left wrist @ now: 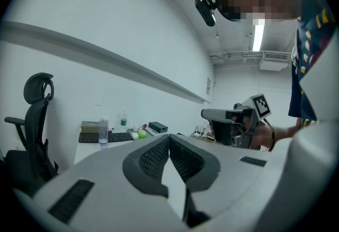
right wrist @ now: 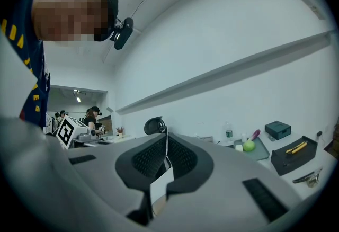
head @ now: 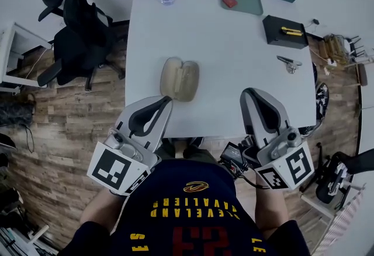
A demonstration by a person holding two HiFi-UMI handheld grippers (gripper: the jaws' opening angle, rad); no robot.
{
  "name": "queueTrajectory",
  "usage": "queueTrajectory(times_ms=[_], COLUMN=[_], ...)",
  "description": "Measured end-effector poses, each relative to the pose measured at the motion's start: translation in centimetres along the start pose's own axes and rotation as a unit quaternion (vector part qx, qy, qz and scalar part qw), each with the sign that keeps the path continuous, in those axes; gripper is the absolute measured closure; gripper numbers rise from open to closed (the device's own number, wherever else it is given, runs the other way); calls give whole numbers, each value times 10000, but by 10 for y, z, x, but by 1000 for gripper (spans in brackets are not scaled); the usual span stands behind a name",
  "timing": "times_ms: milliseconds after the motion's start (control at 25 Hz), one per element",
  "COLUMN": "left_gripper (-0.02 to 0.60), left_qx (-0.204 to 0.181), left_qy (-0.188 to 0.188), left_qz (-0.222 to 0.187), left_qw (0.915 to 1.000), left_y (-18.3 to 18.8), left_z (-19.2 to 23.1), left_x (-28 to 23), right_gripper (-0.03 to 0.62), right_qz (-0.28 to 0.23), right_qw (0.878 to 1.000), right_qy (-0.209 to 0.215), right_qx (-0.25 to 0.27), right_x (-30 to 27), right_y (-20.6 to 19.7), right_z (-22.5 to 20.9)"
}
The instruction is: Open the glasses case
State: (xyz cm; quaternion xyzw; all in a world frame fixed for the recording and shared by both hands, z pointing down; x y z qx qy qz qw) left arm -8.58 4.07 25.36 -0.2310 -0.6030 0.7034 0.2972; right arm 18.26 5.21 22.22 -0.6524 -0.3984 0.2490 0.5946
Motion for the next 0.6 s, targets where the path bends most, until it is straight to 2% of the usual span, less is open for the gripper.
queueTrajectory(times_ms=[600], left_gripper=[568], left_qx=[49], left_qy=[16], left_qz=[170], left_qw=[9998], left_y=[-10], left_z=[-8], left_x=[2], right_gripper=[572], right_qz=[71], right_qw=[10000], right_qy=[-3], right_qx=[-16], right_x=[9], right_y=[-4], right_z=[0])
Point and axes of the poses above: the fingertips, and each gripper's own axes: x backward along the fingers, z to its left, y out of its top, the point moved 10 cm from there along x, backward along the fingers, and after that the axes turned 10 degrees about -z, right-handed, at the moved point
